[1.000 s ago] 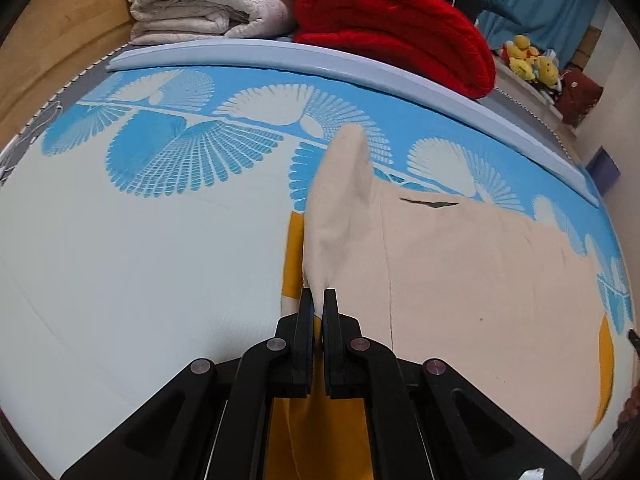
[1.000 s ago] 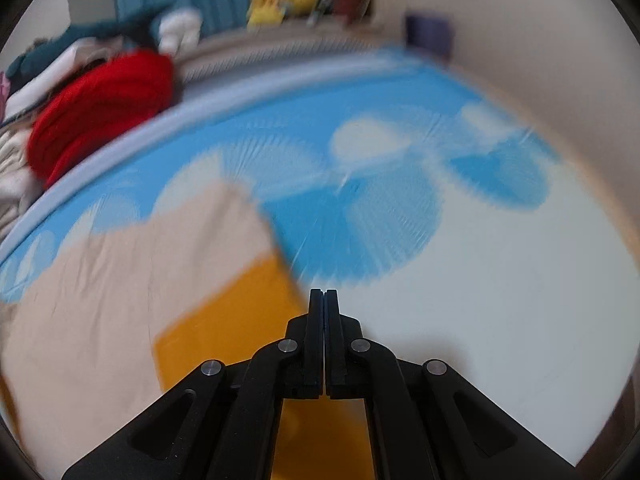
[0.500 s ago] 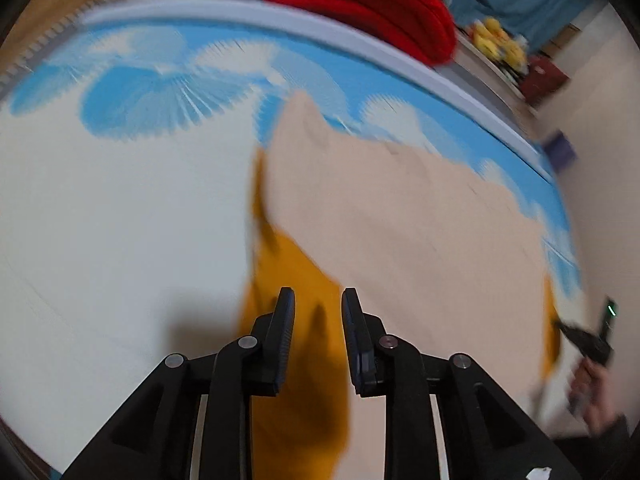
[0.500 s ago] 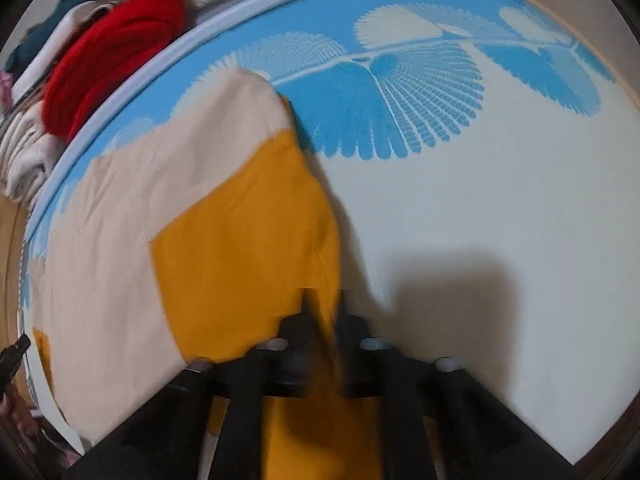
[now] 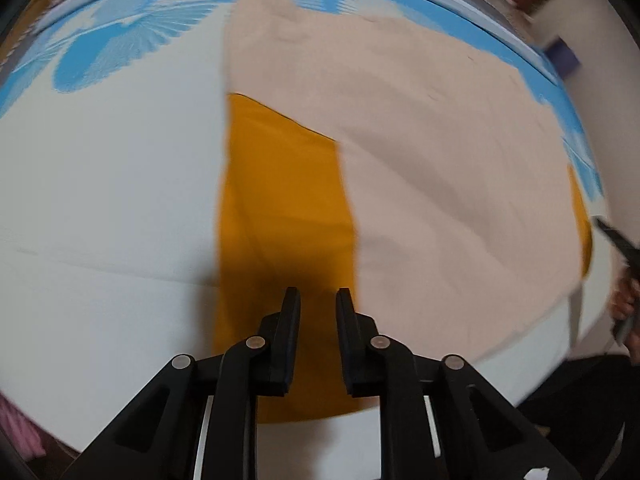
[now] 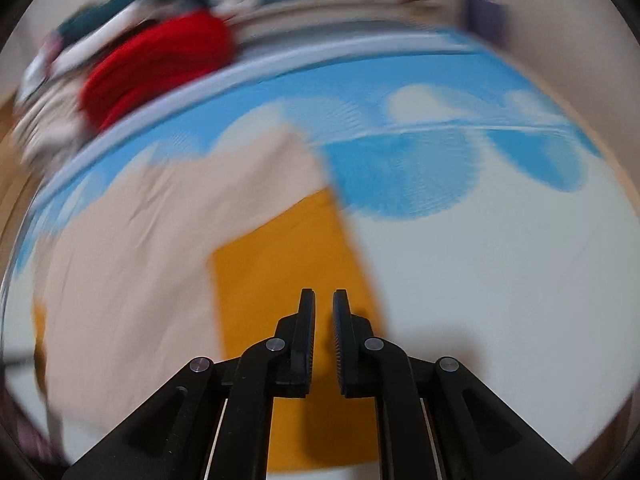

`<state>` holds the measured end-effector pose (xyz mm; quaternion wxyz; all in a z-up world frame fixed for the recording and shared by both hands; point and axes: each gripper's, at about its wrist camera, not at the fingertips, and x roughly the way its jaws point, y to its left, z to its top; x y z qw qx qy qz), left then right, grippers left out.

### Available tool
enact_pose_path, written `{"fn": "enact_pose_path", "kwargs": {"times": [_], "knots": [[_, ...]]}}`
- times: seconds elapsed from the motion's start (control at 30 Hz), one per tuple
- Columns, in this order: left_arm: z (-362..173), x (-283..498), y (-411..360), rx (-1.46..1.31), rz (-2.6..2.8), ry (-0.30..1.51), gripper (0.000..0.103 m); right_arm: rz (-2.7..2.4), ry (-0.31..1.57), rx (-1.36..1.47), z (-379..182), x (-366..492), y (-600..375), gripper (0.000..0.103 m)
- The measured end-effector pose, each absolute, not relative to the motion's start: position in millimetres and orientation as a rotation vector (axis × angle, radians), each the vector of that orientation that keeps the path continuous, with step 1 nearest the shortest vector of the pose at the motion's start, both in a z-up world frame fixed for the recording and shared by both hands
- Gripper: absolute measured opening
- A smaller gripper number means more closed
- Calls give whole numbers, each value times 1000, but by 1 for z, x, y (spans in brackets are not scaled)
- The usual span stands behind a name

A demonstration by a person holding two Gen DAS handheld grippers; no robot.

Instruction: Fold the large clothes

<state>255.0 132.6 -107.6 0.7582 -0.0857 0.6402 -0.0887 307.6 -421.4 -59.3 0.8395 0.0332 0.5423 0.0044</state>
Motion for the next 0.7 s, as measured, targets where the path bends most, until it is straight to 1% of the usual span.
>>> {"fn": "enact_pose_path", "kwargs": {"times": [0.03,0.07,0.1,0.13,0.17,0.2,0.3,0.43,0.57,0.7], "knots": [[-116,254,129,-156,-191,1432,23,20,1206,46,-71,306,-418,12],[-124,253,127,-127,-178,1464,23,-2,1344,-18,-99,303,-416,12],[-132,252,125,-96,-163,1495,23,-31,1436,-59,-118,298,-418,12],[-134,252,124,-88,-157,1503,23,-46,1489,-78,-129,294,-421,12],[-131,252,124,-87,-150,1499,24,-43,1486,-77,-129,292,-423,12],[-127,252,125,-91,-140,1490,24,-45,1470,-78,-123,291,-424,12],[-112,249,122,-64,-110,1440,23,-61,1334,-120,-93,286,-415,13],[-101,245,115,-53,-88,1402,24,98,1143,-117,-55,281,-370,14],[-100,244,112,-40,-63,1407,24,282,1081,-160,-48,274,-304,16],[-99,241,112,-35,-65,1399,24,423,1083,-215,-55,264,-239,17]]}}
